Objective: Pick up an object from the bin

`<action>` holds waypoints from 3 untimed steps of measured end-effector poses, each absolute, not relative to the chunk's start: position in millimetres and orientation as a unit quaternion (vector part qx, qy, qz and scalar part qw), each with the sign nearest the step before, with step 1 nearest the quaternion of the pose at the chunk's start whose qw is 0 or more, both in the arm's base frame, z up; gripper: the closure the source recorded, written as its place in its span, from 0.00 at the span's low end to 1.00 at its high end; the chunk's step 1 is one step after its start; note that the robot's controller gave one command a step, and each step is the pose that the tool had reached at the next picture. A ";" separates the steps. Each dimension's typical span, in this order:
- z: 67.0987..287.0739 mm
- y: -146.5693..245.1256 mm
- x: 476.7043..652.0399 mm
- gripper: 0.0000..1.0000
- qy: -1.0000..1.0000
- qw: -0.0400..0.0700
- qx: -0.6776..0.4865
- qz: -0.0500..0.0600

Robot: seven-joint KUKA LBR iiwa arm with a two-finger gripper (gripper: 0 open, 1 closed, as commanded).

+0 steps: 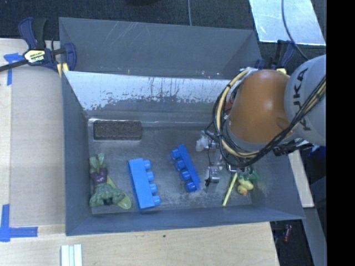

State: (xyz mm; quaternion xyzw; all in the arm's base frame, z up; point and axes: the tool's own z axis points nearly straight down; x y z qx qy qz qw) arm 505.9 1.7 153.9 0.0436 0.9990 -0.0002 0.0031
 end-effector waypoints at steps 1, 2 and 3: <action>131.4 0.8 537.5 0.00 0.992 0.004 0.129 0.001; 131.2 22.4 566.8 0.00 0.992 0.006 0.129 0.001; 108.9 28.1 570.7 0.00 1.000 0.005 0.019 0.000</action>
Offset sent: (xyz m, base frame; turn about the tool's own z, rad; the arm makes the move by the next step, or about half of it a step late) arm 0.0639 0.0254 -0.0218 0.1686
